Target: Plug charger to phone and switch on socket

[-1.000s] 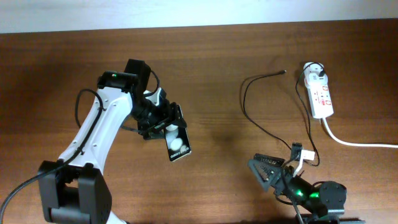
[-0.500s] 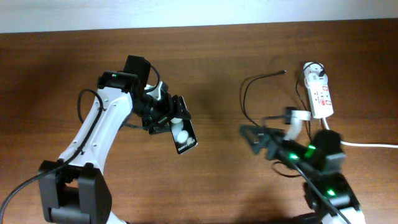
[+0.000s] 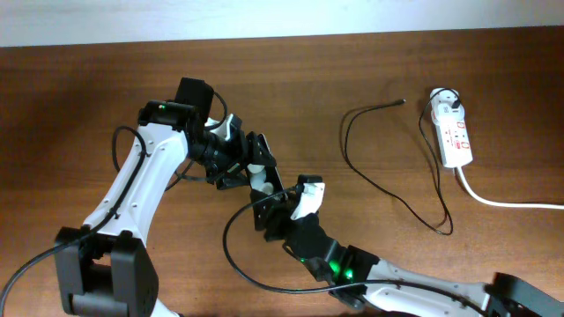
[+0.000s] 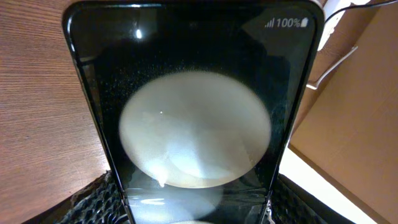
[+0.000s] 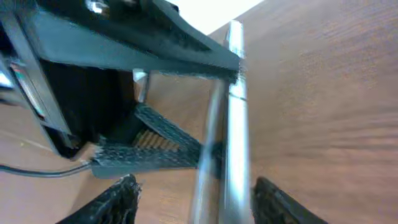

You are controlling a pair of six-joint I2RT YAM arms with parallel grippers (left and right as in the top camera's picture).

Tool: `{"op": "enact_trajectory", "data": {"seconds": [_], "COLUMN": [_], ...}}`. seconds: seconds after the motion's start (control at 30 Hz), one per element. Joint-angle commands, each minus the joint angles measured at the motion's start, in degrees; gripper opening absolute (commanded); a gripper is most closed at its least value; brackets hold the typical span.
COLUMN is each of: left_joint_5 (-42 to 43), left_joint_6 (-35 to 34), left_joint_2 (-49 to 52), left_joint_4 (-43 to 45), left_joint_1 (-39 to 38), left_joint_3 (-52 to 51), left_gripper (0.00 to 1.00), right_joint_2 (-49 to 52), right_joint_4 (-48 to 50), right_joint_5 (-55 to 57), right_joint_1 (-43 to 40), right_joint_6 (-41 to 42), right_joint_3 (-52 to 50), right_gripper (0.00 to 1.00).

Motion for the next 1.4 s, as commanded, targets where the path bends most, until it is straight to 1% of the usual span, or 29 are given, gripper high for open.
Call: {"op": "enact_trajectory", "data": {"seconds": [0.0,0.03,0.07,0.1,0.2,0.27,0.37,0.43,0.47,0.5,0.57,0.63,0.7,0.73,0.77,0.8,0.83,0.87,0.9,0.93,1.0,1.03,1.1,1.13,1.17,1.2,1.27,1.33,1.37], "left_joint_5": [2.1,2.1,2.1,2.1,2.1,2.1,2.1,2.1,2.1,2.1,2.1,4.2,7.3,7.3,7.3,7.1,7.0,7.0,6.5,5.7,2.9,3.0,3.3,3.9,4.8,7.5,14.4,18.1,18.2], "left_joint_6": [-0.5,-0.4,-0.5,-0.4,-0.5,-0.4,-0.4,0.3,1.4,1.5,1.5,5.4,9.8,12.2,15.5,17.6,23.1,26.2,30.1,31.4,31.8,32.2,32.1,32.1,32.1,32.1,31.7,29.2,27.9], "left_joint_2": [0.0,0.0,0.0,0.0,0.0,0.0,0.0,0.0,0.0,0.0,0.0,-0.4,-2.6,-4.9,-10.6,-15.4,-21.9,-24.9,-29.9,-33.2,-39.1,-40.9,-44.8,-46.8,-49.0,-50.7,-51.8,-51.8,-51.8], "left_joint_4": [0.0,0.0,0.0,0.0,0.0,0.0,-0.2,-0.1,-0.1,-0.2,-0.1,-0.2,-2.1,-4.1,-6.9,-7.5,-9.2,-11.2,-15.1,-17.0,-19.1,-19.2,-19.3,-19.1,-18.6,-17.3,-13.6,-10.5,-9.5], "left_joint_1": [0.0,0.0,0.0,0.0,0.0,0.0,0.0,0.0,0.0,0.0,0.0,1.8,5.6,8.0,12.4,15.6,19.6,21.5,24.9,27.6,32.5,33.8,34.9,34.9,34.9,34.9,34.9,34.9,34.9], "left_joint_3": [0.3,0.3,0.3,0.3,0.3,0.3,0.3,0.3,0.3,0.3,0.3,0.5,0.5,0.5,0.5,0.5,0.4,0.4,0.4,0.3,0.2,-0.3,-5.4,-9.9,-15.5,-20.3,-27.6,-31.1,-32.5], "left_gripper": [0.73,0.73,0.73,0.73,0.73,0.74,0.75,0.88,0.94,1.00,0.99,0.99,0.99,0.99,0.99,0.99,0.99,0.99,0.99,0.99,0.99,0.99,0.99,0.99,0.99,0.99,0.99,0.99,0.99], "right_joint_2": [2.4,2.4,2.4,2.4,2.4,2.4,2.4,2.4,2.4,2.3,1.4,0.0,-0.5,-0.5,-0.5,-0.5,-0.5,-0.5,-0.5,-0.5,-0.5,-0.5,-0.6,-0.8,-1.4,-1.9,-2.1,-2.1,-2.1], "right_joint_4": [4.0,4.1,4.7,4.9,4.9,4.9,4.8,4.9,4.9,4.9,4.8,4.5,4.3,3.7,2.6,2.3,2.2,2.0,1.7,1.0,-3.3,-5.2,-4.3,-3.5,-3.5,-3.5,-3.5,-3.6,-3.5], "right_joint_5": [1.4,2.7,2.7,2.7,2.6,2.0,0.9,0.9,1.0,1.0,1.0,1.0,0.9,0.9,0.9,0.9,0.5,-0.1,-0.9,-2.0,-2.5,-2.9,-6.6,-7.1,-7.1,-8.6,-20.6,-32.5,-35.9], "right_joint_1": [0.2,0.2,0.1,0.1,0.1,0.2,0.2,0.2,0.2,0.2,0.2,0.2,0.2,0.2,0.2,0.2,0.2,0.2,0.2,0.2,0.2,0.2,0.1,0.1,0.0,-0.4,-4.5,-9.7,-11.0], "right_joint_6": [0.5,0.5,0.5,0.5,0.5,0.5,0.5,0.5,0.5,0.5,0.5,0.5,0.5,0.5,0.5,0.5,0.5,0.5,0.5,0.7,5.3,7.0,7.0,9.2,13.9,17.8,27.8,34.7,36.9], "right_joint_3": [0.6,0.6,0.6,0.7,0.8,0.8,0.8,0.8,0.8,0.8,0.8,0.7,0.7,0.7,0.7,0.7,0.7,0.7,0.7,0.7,0.7,0.7,0.7,0.7,0.7,0.7,0.7,0.7,0.7], "right_gripper": [0.52,0.47,0.45,0.41,0.31,0.29,0.20,0.18,0.13,0.11,0.08,0.06,0.04,0.04,0.04,0.04,0.04,0.04,0.04,0.04,0.04,0.04,0.04,0.04,0.04,0.04,0.04,0.04,0.04]}}
